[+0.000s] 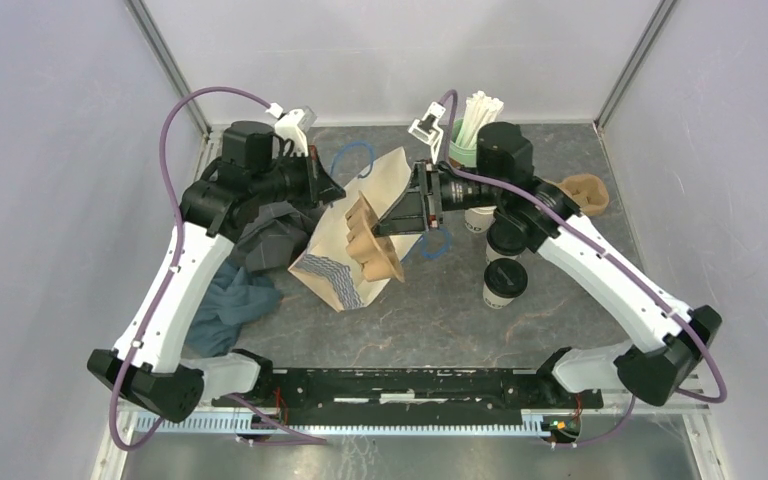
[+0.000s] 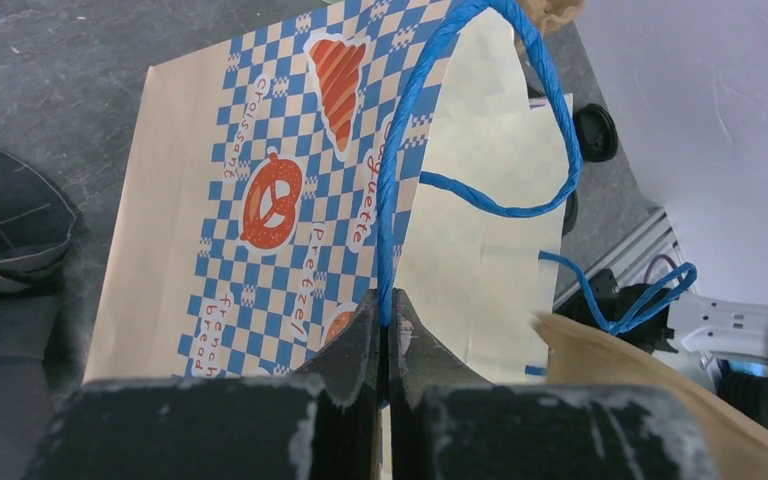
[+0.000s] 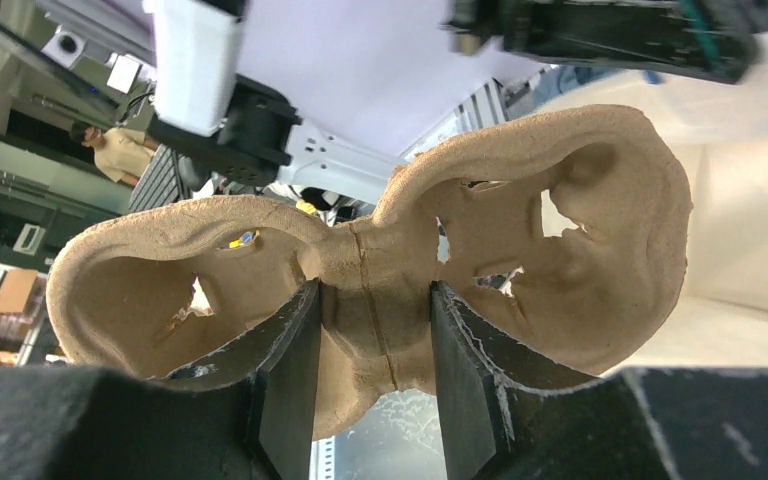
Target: Pack the takeout coffee
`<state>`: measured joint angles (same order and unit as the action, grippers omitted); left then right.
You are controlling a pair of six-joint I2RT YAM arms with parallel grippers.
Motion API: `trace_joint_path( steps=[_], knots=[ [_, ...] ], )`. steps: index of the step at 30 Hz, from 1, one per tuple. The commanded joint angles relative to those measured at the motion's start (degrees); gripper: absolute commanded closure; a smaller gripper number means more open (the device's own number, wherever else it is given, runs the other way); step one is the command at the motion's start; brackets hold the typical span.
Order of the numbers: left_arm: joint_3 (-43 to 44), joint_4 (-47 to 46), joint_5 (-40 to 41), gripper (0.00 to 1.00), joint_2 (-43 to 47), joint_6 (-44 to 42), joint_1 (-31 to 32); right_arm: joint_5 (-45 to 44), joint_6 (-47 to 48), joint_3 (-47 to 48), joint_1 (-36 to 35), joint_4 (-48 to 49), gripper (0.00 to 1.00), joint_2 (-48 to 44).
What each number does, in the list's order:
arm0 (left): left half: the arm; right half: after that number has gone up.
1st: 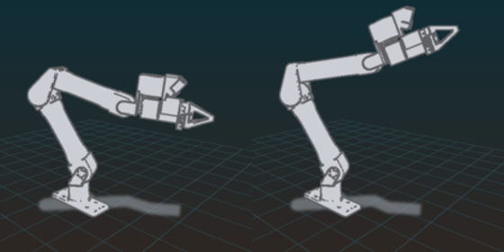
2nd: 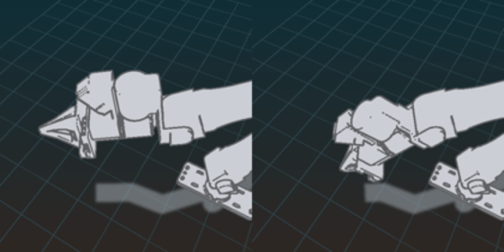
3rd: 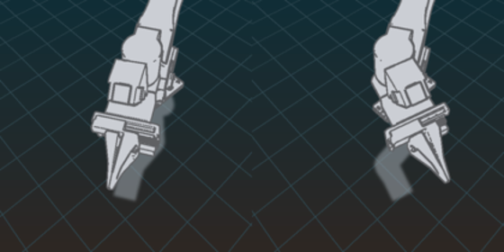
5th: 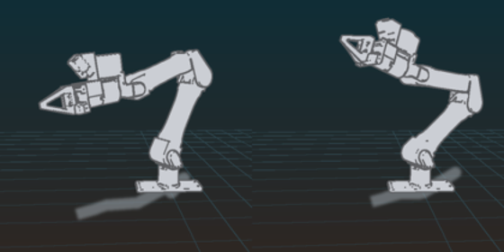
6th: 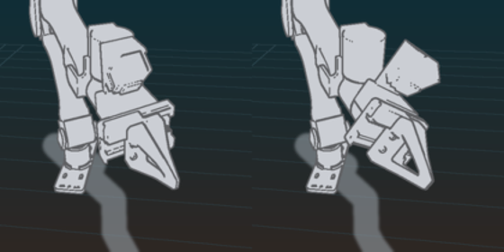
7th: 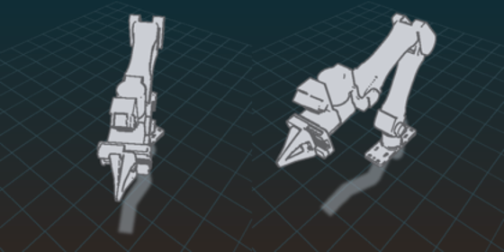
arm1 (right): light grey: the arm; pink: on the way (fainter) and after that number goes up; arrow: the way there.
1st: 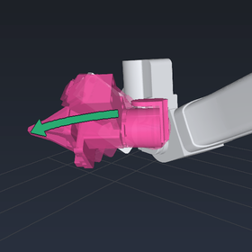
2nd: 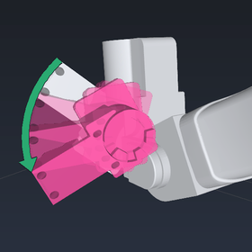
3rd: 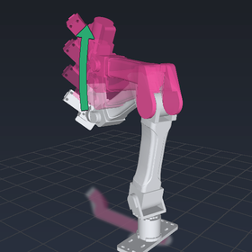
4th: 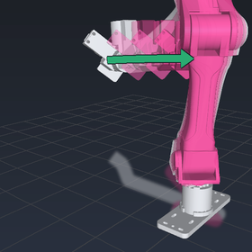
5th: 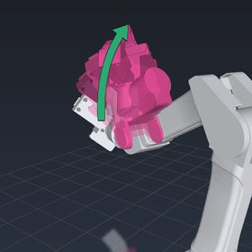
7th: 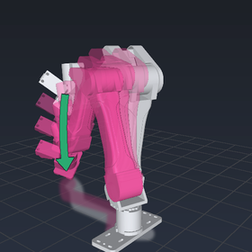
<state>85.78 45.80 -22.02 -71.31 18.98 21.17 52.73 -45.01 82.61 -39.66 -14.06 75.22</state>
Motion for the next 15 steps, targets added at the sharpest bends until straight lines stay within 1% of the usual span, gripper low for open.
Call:
trace_joint_path(
  steps=[1,5,8,10,12,15],
  knots=[
    [-1.3,-2.7,-3.6,0.98,3.1,-3.8,0.6,-1.0,1.8,1.5,0.4,-3.0,0.65,2.5],
    [-3.2,-3.3,-5.1,0.98,4.5,-4.2,1.1,-3.3,10.5,4.7,1.3,-13.1,0.64,5.9],
    [-3.5,-3.3,-5.7,0.98,4.6,-4.2,1.6,-6.8,16.4,6.1,1.6,-18.5,0.63,7.4],
    [-3.5,-3.5,-6.2,0.98,4.5,-3.9,2.0,-11.6,20.3,7.4,1.6,-22.5,0.63,8.6],
    [-3.5,-3.9,-6.5,0.98,4.1,-3.8,2.4,-14.8,23.8,7.0,1.6,-23.8,0.63,9.2],
    [-3.1,-3.9,-6.4,0.98,3.8,-3.8,2.9,-22.4,29.0,8.7,1.3,-27.9,0.62,9.7]
  ],
)
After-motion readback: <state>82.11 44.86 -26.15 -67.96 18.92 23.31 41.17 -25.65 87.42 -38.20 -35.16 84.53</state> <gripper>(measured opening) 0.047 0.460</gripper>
